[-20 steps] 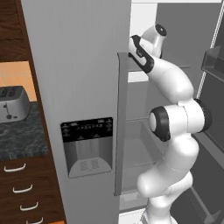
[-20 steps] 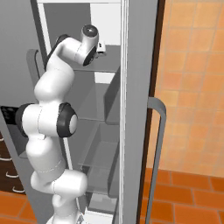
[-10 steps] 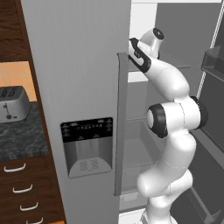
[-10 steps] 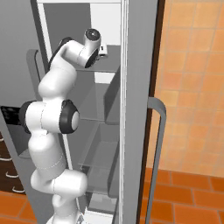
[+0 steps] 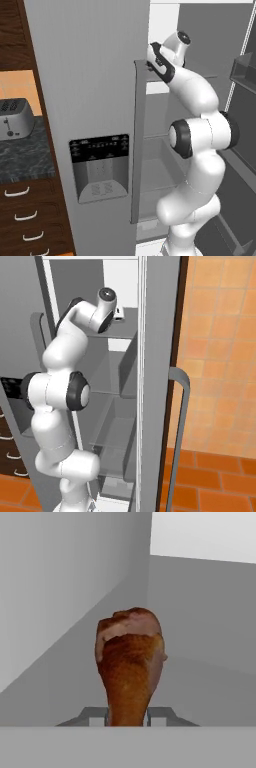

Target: Place one corn and one chicken drumstick in each tupperware on the nearby counter, to pack two identical lunches.

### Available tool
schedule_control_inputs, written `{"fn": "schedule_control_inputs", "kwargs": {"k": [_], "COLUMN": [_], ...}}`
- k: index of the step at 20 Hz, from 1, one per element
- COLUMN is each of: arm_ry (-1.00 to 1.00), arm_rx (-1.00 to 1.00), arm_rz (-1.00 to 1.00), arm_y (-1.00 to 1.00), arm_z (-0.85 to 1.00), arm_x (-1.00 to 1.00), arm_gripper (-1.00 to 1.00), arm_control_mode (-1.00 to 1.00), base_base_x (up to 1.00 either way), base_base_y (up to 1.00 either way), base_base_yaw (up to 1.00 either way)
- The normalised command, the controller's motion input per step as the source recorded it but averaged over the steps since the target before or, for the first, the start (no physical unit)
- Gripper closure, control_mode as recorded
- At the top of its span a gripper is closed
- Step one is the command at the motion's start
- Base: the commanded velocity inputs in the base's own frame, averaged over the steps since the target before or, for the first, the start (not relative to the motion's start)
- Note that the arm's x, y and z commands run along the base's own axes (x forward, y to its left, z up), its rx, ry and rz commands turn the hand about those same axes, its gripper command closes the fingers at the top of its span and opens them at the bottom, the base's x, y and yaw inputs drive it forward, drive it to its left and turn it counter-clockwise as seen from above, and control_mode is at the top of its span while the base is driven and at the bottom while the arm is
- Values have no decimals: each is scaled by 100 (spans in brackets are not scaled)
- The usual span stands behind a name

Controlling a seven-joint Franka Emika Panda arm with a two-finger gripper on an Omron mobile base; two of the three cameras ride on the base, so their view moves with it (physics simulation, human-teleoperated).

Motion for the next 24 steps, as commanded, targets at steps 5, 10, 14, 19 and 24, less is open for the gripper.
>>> {"fn": "schedule_control_inputs", "kwargs": {"k": [5,10,14,19,24], "arm_ry": [-9,-34,-45,-17,3], "arm_rx": [1,0,0,5,2], "arm_rz": [-14,-20,-18,-21,-19], "arm_y": [-27,-26,-19,-9,-2], "arm_z": [18,47,36,27,28], "arm_x": [-98,-100,-100,-100,-100], "arm_gripper": [100,100,100,100,100], "arm_control_mode": [-100,-100,-100,-100,-100], "base_base_x": [0,0,0,0,0], "base_base_y": [0,0,0,0,0], "base_base_yaw": [0,0,0,0,0]}}
